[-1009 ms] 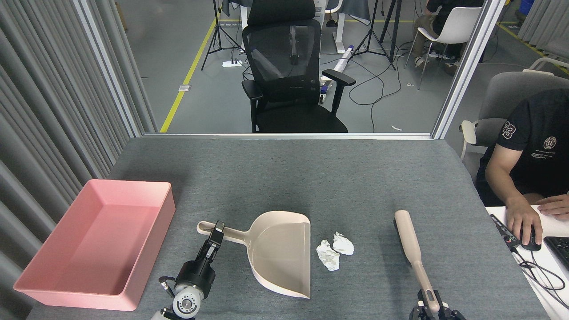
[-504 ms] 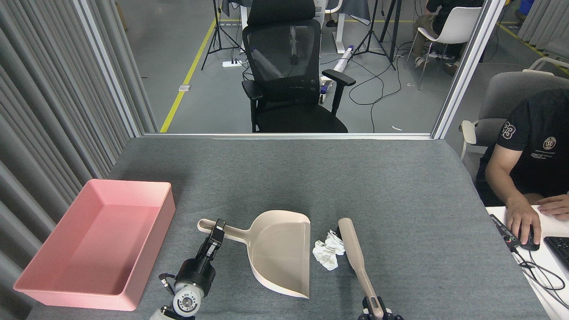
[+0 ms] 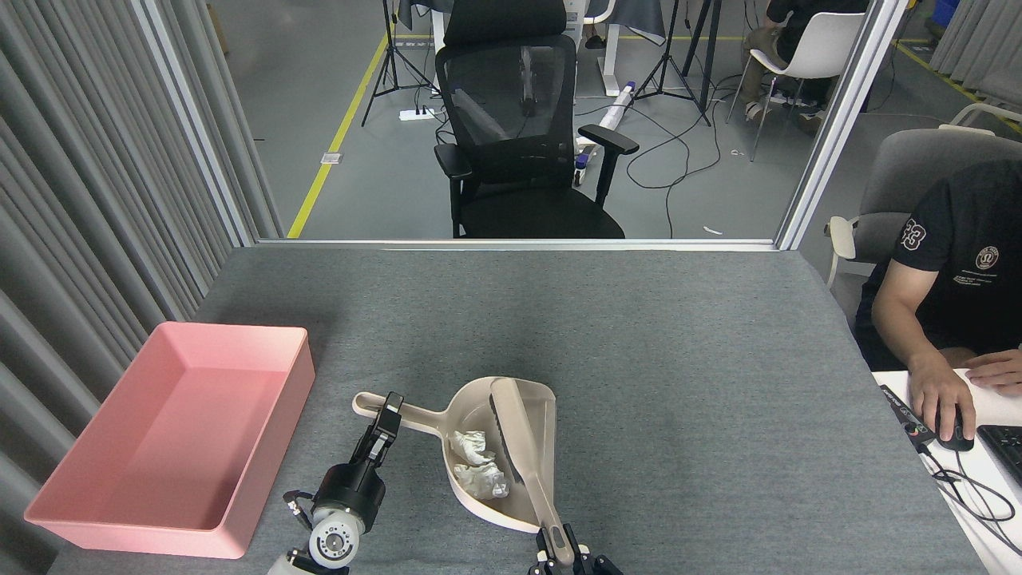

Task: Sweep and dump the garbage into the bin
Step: 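Sweep the white paper trash into the dustpan with the brush, then carry the dustpan with the left gripper over the pink bin, then tilt the dustpan with the left gripper to dump trash into the bin, then bring the dustpan back with the left gripper and set it on the table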

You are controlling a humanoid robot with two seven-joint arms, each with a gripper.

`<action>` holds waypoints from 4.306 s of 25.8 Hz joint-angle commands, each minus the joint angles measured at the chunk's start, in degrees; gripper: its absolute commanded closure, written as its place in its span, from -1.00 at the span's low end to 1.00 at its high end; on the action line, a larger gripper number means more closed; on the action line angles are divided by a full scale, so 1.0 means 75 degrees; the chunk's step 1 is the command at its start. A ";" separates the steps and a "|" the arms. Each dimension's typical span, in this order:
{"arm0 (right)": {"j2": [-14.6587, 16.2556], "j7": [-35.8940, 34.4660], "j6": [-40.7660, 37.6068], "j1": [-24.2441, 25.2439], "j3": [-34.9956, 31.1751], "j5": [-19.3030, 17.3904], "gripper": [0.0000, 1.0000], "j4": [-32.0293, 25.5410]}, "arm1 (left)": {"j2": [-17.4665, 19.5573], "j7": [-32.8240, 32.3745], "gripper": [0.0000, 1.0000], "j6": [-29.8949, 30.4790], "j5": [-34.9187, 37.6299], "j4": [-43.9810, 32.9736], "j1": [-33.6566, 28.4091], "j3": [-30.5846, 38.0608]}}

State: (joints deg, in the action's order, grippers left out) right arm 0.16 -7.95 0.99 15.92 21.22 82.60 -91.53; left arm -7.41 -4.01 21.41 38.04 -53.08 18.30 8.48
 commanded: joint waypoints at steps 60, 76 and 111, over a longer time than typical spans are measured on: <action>0.1350 -0.0253 -0.1797 0.0186 -0.3427 -0.1228 0.64 0.0274 | 0.5277 -0.1645 0.79 -0.1578 -0.4721 -0.1161 -0.0320 0.1342; 0.1338 -0.0264 -0.1832 0.0210 -0.3450 -0.1228 0.64 0.0262 | 0.6062 -0.1258 0.79 0.0485 -0.0795 -0.0188 0.0102 0.1764; 0.1303 -0.0264 -0.1797 0.0245 -0.3673 -0.1252 0.63 0.0122 | 0.0355 -0.1294 0.79 -0.1460 -0.1346 -0.2544 -0.0202 -0.0134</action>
State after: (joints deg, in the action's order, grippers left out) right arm 9.92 -9.94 -12.37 17.75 -6.03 73.24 -90.49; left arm -0.61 -15.12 7.21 21.77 -75.82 17.05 7.40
